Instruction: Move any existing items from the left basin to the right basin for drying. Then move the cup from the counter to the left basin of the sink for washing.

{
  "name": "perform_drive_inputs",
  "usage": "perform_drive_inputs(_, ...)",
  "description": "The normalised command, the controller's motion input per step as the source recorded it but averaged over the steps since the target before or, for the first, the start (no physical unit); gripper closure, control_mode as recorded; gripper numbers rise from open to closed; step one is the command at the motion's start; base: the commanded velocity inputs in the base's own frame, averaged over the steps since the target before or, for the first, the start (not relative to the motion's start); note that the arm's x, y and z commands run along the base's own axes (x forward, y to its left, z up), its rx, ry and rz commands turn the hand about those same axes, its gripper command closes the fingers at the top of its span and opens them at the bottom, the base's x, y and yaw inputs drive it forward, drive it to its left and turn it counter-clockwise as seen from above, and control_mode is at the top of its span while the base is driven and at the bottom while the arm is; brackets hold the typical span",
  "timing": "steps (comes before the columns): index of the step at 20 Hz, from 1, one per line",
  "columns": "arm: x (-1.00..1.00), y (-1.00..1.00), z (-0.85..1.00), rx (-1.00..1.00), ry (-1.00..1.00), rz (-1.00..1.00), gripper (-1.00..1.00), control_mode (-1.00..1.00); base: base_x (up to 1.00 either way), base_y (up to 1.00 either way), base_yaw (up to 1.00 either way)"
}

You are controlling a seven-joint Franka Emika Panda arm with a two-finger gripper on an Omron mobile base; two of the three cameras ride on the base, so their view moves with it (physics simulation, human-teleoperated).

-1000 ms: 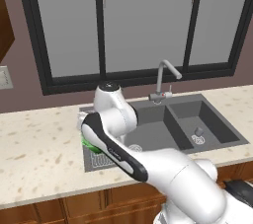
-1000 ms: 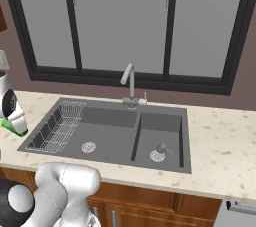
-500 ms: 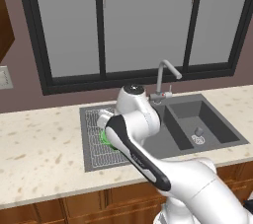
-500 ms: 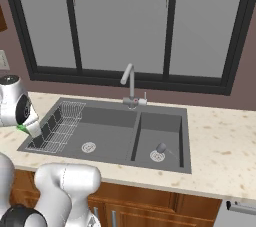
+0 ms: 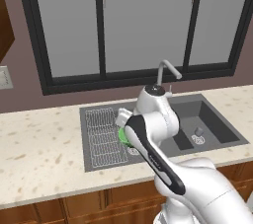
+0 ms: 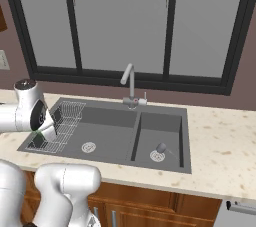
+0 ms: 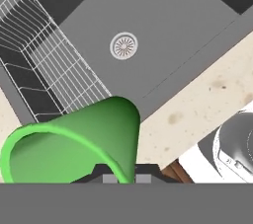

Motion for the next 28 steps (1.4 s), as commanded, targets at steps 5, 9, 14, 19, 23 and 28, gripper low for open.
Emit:
perform_drive_inputs(5, 0.23, -0.45, 0.00, 0.00, 0.00, -0.06, 1.00, -1.00, 0.00, 0.00, 0.00)
perform_drive_inputs(9, 0.38, -0.36, 0.00, 0.00, 0.00, -0.03, 1.00, -1.00, 0.00, 0.00, 0.00)
perform_drive_inputs(14, 0.30, -0.30, -0.01, 0.00, 0.00, -0.01, 1.00, -1.00, 0.00, 0.00, 0.00)
perform_drive_inputs(19, 0.33, -0.24, -0.11, 0.01, 0.05, 0.00, 1.00, -1.00, 0.00, 0.00, 0.00)
perform_drive_inputs(23, 0.37, -0.20, -0.12, 0.03, 0.08, 0.00, 1.00, -1.00, 0.00, 0.00, 0.00)
perform_drive_inputs(28, 0.38, -0.17, -0.14, 0.07, 0.08, 0.00, 1.00, -1.00, 0.00, 0.00, 0.00)
